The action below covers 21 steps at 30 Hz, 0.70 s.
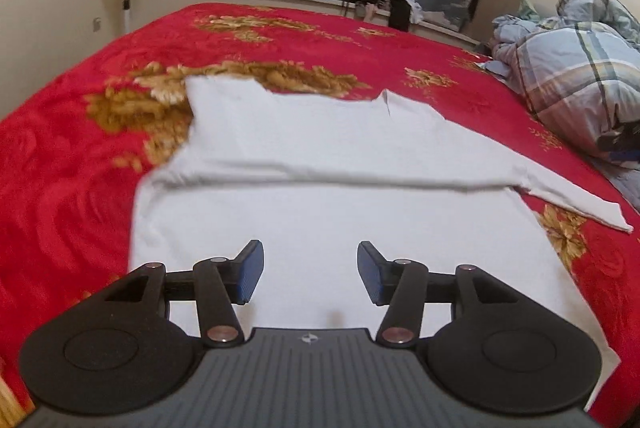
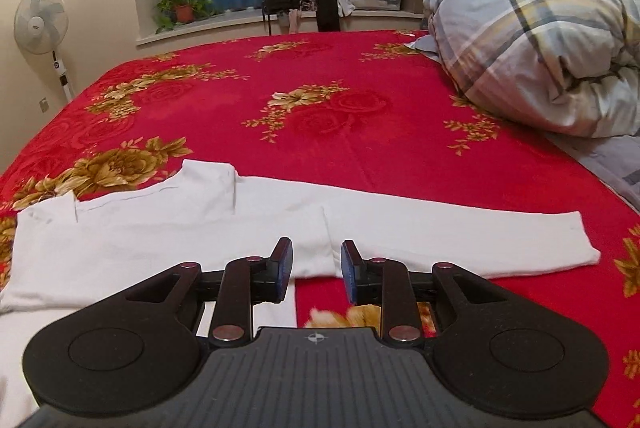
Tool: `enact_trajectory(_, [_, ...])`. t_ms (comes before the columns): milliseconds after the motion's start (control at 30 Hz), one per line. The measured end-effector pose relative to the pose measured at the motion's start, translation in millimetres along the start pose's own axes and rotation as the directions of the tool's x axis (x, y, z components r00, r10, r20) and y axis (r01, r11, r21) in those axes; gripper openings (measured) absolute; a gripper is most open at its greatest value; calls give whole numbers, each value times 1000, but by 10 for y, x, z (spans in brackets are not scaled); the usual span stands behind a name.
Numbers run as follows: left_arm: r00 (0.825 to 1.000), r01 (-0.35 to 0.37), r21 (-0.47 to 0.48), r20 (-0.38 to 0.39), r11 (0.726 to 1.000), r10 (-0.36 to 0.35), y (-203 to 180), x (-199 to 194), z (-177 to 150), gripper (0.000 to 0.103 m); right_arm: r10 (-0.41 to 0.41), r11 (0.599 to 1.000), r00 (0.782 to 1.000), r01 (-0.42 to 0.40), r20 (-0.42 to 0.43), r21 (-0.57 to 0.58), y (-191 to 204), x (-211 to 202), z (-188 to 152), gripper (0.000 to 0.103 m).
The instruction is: Fold small clothes
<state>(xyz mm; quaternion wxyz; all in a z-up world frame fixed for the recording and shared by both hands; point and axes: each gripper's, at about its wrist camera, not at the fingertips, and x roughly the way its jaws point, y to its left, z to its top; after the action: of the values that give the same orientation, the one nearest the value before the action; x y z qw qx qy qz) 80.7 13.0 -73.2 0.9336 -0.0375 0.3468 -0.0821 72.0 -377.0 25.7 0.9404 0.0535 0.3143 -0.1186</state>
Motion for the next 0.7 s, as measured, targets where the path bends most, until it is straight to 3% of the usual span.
enact_trajectory(200, [996, -79, 5, 51, 997, 79, -176, 107, -513, 57, -18, 1000, 1000, 18, 26, 1, -246, -256, -106, 28])
enact_trajectory(300, [987, -82, 56, 142, 995, 74, -198, 88, -788, 61, -31, 1000, 999, 31, 27, 3, -374, -293, -139, 28])
enact_trajectory(567, [982, -90, 87, 176, 992, 74, -246, 101, -890, 67, -52, 999, 999, 52, 15, 15, -645, -243, -193, 28])
enact_trajectory(700, [980, -89, 88, 185, 992, 71, -243, 116, -899, 68, -37, 995, 998, 42, -56, 89, -947, 33, -174, 28])
